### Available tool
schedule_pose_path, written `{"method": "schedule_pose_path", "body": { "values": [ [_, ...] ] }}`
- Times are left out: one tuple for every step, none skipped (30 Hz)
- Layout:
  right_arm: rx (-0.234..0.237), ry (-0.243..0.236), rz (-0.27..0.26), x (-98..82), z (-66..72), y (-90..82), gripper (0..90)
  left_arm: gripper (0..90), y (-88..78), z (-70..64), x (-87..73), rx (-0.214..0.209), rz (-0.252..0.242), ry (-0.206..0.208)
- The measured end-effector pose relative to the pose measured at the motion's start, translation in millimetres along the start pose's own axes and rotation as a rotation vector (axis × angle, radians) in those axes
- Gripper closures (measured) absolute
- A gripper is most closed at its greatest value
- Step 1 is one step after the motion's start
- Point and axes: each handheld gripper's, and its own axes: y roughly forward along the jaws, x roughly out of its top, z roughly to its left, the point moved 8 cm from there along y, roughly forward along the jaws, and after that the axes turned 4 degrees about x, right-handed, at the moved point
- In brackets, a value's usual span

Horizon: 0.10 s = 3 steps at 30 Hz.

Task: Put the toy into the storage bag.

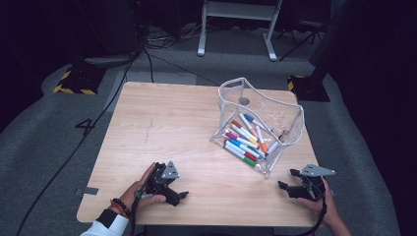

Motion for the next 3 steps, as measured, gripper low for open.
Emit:
{"method": "schedule_pose_path", "body": {
  "values": [
    [0.000, 0.000, 0.000, 0.0, 0.0, 0.0, 23.9, 0.0, 0.0, 0.0, 0.0, 0.000, 0.000, 0.000],
    [0.000, 0.000, 0.000, 0.0, 0.0, 0.0, 24.0, 0.0, 0.0, 0.0, 0.0, 0.000, 0.000, 0.000],
    [0.000, 0.000, 0.000, 0.0, 0.0, 0.0, 23.9, 0.0, 0.0, 0.0, 0.0, 0.000, 0.000, 0.000]
  ]
}}
